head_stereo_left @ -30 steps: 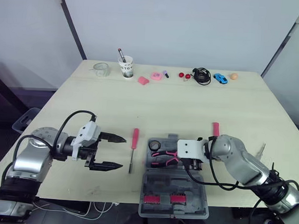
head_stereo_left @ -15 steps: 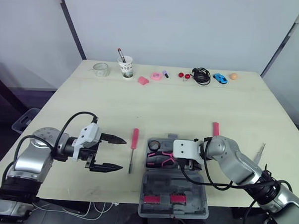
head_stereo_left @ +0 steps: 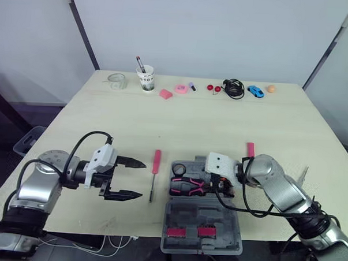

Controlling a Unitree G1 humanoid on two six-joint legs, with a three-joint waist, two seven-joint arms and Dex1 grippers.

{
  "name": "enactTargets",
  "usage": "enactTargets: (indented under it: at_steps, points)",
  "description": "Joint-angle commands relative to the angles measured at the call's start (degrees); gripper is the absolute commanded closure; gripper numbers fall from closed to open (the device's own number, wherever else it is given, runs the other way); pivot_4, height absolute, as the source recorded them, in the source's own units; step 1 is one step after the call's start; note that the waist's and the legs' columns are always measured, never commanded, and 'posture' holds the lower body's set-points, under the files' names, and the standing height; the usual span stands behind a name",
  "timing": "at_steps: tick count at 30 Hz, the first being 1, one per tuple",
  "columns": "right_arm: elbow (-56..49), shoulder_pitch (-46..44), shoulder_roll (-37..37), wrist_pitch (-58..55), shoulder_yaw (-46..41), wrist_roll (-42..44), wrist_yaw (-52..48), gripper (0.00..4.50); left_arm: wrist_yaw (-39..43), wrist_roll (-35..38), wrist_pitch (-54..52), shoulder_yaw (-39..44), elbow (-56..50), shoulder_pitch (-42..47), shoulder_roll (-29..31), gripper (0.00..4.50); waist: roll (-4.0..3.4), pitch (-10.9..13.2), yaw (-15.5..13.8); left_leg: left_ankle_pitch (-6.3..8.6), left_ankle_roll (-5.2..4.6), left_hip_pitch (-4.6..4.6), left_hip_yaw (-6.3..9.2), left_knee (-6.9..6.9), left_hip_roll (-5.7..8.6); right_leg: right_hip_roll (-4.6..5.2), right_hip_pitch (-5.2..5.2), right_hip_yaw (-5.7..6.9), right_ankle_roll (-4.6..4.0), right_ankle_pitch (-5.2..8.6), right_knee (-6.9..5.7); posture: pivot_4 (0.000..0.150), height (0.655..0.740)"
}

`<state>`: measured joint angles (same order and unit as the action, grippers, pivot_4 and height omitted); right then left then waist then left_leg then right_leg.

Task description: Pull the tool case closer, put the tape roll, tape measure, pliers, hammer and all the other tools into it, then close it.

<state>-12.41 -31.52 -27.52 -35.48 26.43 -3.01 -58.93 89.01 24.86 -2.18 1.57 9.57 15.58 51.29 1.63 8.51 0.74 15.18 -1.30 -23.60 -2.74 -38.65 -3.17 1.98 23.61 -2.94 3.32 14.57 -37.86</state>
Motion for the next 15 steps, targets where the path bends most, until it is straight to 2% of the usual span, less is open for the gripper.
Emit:
enactTargets:
  at_steps: [1, 2, 3, 8, 15]
  points:
    - [0.81, 0.22, 1.07, 3.13, -3.61, 3.05, 1.35, 3.50, 1.87, 0.77, 0.55, 0.47, -0.65, 0.56, 0.05, 0.00, 0.01, 0.00, -0.02, 0.00, 0.00, 0.00, 0.00, 0.00, 0.00, 0.00, 0.00, 0.00, 0.00, 0.00, 0.00, 0.150, 0.7400]
    - [1.59, 0.32, 1.58, 4.12, -4.19, 3.89, 1.59, 4.09, 2.02, 0.85, 0.45, 0.45, -0.73, 0.51, 0.05, 0.00, 0.02, -0.01, -0.07, 0.00, 0.00, 0.00, 0.00, 0.00, 0.00, 0.00, 0.00, 0.00, 0.00, 0.00, 0.01, 0.150, 0.7400]
    - [2.54, 0.38, 1.90, 4.78, -4.49, 4.21, 1.89, 4.38, 2.22, 0.92, 0.50, 0.45, -0.89, 0.32, 0.09, 0.00, 0.02, -0.01, -0.08, 0.00, 0.00, 0.00, 0.00, 0.00, 0.00, 0.00, 0.00, 0.00, 0.00, 0.00, 0.01, 0.150, 0.7400]
    - [7.10, 3.04, 4.80, 12.73, -6.16, 8.11, 1.53, 4.45, 1.89, 1.73, 0.64, 1.11, -1.30, 0.12, -0.40, 0.00, 0.02, -0.01, -0.06, 0.00, 0.00, 0.00, 0.01, 0.00, 0.00, 0.00, -0.01, 0.01, 0.00, 0.00, 0.02, 0.150, 0.7400]
    - [15.00, 4.27, 7.01, 20.34, -5.70, 8.57, 1.89, 4.45, 1.42, 2.40, 0.71, 1.56, -1.99, -0.27, -1.13, 0.00, 0.01, -0.01, 0.02, 0.00, 0.00, 0.03, 0.00, 0.00, 0.00, 0.00, -0.03, 0.00, 0.00, 0.00, -0.01, 0.150, 0.7400]
